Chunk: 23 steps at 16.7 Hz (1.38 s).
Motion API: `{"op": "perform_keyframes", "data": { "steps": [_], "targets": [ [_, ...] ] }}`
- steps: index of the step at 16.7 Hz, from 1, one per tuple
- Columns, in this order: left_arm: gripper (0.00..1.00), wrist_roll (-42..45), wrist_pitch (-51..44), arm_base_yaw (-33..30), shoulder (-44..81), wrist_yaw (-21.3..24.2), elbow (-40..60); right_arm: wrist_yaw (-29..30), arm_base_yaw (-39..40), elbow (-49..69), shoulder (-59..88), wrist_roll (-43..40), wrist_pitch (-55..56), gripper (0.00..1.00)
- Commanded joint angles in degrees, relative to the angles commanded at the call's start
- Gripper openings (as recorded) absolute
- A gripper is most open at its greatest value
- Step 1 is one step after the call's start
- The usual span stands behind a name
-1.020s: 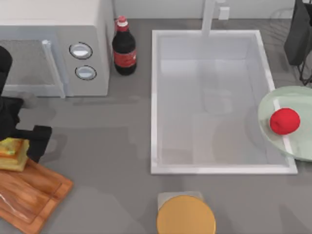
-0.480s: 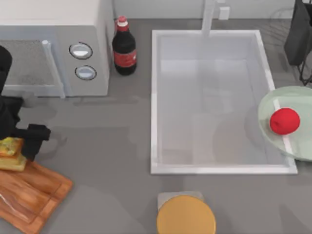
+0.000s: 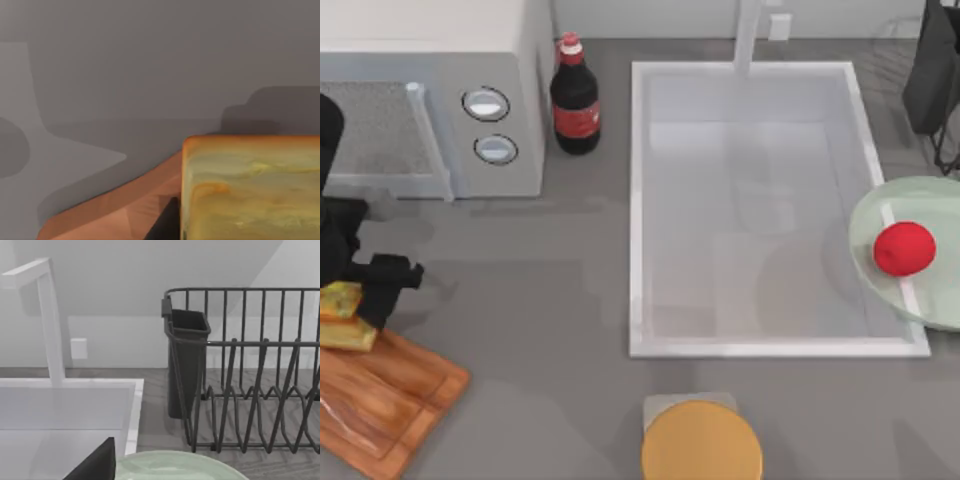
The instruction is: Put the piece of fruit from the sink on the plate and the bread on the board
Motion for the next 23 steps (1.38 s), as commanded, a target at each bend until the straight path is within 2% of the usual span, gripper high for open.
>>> {"op": "perform_keyframes", "data": {
  "steps": [9, 17, 23],
  "targets": [
    [0.0, 0.26, -1.2, -0.13, -1.18, 0.42, 0.4, 0.0, 0.0, 0.0, 0.0, 0.0, 0.0, 1.0],
    [0.0, 3.15, -16.35, -0.08, -7.19, -2.11, 9.33, 0.0, 0.0, 0.0, 0.0, 0.0, 0.0, 1.0],
    [0.0, -0.37, -22.63, -0.31, -7.55, 0.32, 15.68, 0.0, 0.0, 0.0, 0.0, 0.0, 0.0, 1.0]
  ]
}}
